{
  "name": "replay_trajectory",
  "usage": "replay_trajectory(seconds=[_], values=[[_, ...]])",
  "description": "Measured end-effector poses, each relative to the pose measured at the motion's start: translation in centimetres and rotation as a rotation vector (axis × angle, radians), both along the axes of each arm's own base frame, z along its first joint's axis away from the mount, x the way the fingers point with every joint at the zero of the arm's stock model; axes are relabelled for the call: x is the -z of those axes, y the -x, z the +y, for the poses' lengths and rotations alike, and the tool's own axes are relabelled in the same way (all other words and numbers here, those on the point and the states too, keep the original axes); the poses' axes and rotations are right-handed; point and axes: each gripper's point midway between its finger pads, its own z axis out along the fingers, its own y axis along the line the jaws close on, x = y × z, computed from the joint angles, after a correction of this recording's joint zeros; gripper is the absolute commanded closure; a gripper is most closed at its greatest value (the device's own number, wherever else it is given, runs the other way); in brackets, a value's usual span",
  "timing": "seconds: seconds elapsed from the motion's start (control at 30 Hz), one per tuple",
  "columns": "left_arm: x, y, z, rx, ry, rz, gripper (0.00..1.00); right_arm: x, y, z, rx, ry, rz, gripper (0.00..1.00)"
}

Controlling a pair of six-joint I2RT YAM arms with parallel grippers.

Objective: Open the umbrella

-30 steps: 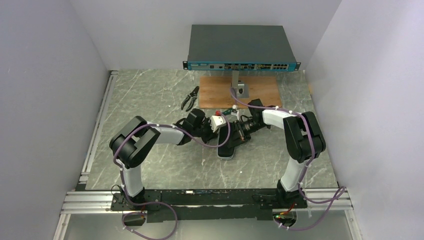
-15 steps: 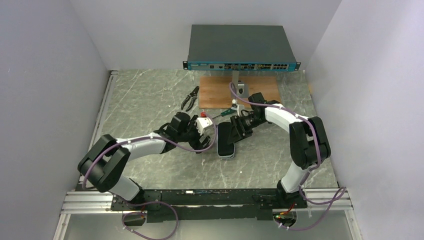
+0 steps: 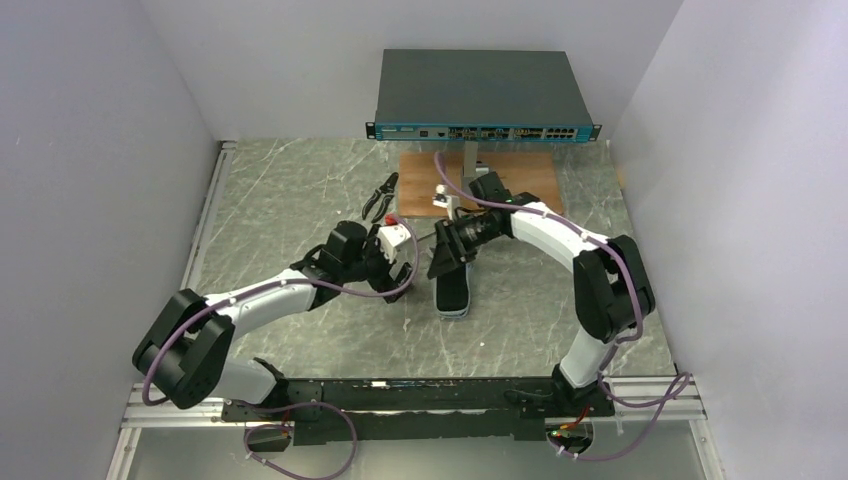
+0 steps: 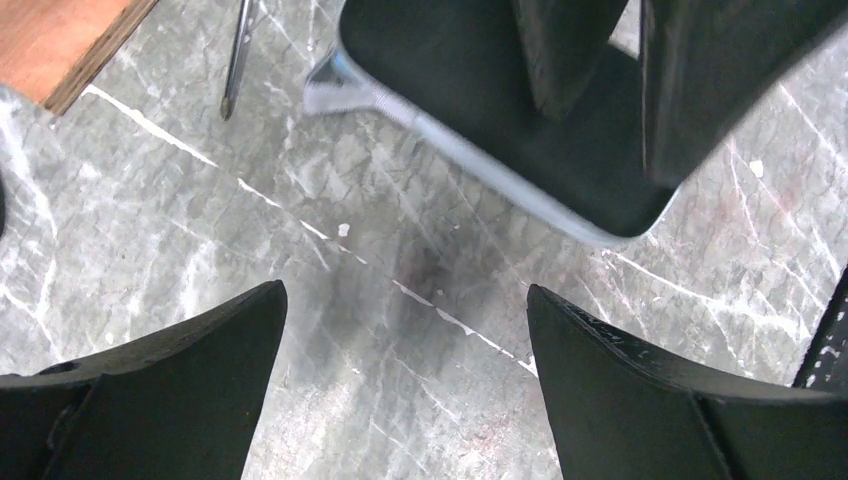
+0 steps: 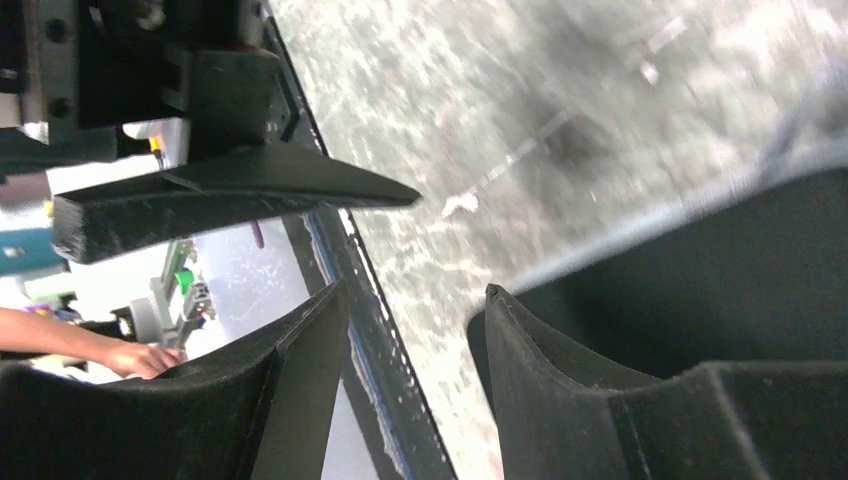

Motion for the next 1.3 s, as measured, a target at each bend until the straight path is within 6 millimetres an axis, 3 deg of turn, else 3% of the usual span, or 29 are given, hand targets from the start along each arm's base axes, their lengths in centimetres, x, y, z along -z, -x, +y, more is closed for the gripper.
replay_trajectory(seconds=[0.17, 0.3, 0.43, 0.6, 0.7, 0.87, 0.93, 1.13, 1.3], values=[[0.0, -0.4, 0.9, -0.076, 0.042, 0.08, 0.04, -1.0, -0.1, 3.9, -0.075, -0.047, -0.063, 0.47], [-0.5, -0.2, 1.1, -0.116, 0.08, 0.13, 0.05, -0.4, -0.4, 4.3, -0.068, -0.043, -0.045, 0.54], [-0.5, 0.5, 1.2, -0.125, 0.1, 0.154, 0.09, -1.5, -1.9, 1.9, 0.033, -0.045, -0.09, 0.74], [0.3, 1.1, 1.2, -0.12, 0.101, 0.191, 0.17, -3.4, -2.9, -5.4, 0.316, 0.01, -0.194, 0.91], [0.9, 0.9, 0.8, -0.115, 0.096, 0.22, 0.19, -1.6, -2.3, -7.2, 0.388, 0.08, -0.18, 0.94], [1.7, -0.2, -0.4, -0.105, 0.089, 0.26, 0.2, 4.5, -0.7, -8.0, 0.403, 0.215, -0.007, 0.98], [1.6, -0.7, -0.8, -0.106, 0.094, 0.264, 0.2, 5.7, -0.3, -8.3, 0.404, 0.249, 0.035, 1.0], [1.2, -1.3, -1.3, -0.106, 0.11, 0.251, 0.19, 7.3, -0.3, -8.4, 0.404, 0.281, 0.076, 1.0], [1.6, -1.4, -1.4, -0.107, 0.106, 0.255, 0.19, 6.8, -1.0, -7.3, 0.398, 0.24, 0.092, 1.0]])
